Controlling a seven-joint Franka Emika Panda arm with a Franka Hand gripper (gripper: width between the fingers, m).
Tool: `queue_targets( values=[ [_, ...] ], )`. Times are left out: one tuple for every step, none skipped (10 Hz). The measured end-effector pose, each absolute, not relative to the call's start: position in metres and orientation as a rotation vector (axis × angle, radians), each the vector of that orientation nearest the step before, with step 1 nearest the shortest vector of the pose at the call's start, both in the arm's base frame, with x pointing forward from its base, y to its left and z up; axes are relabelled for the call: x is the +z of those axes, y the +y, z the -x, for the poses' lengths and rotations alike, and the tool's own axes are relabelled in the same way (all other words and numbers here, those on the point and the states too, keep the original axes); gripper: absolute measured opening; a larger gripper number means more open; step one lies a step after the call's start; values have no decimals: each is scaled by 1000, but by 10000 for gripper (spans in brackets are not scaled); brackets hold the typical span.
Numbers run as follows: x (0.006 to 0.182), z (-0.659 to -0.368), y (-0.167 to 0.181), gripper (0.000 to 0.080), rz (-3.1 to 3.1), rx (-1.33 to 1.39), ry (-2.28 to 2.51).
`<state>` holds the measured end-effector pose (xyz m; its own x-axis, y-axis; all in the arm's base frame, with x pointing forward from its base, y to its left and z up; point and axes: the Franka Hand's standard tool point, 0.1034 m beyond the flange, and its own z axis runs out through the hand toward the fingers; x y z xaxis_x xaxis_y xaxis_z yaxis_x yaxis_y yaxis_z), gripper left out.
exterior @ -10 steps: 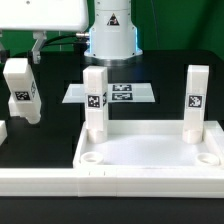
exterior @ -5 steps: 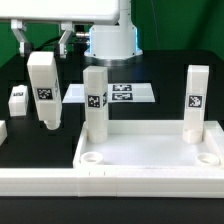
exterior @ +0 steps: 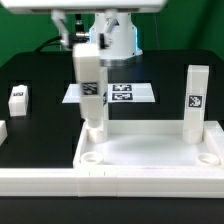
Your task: Assemble desk
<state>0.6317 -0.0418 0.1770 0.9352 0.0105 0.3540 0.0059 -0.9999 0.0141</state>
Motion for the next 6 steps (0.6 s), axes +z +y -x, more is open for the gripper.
queue_targets(
  values=[
    [176,-633,-24,285,-3080,559,31],
    [175,-633,-28,285,-3078,558,38],
    [175,-632,-32,285,-3074,563,26],
    [175,-633,-32,285,-3062,589,27],
    [175,-633,-32,285,-3062,588,28],
    [179,-636,-32,285,-3010,706,31]
  ],
)
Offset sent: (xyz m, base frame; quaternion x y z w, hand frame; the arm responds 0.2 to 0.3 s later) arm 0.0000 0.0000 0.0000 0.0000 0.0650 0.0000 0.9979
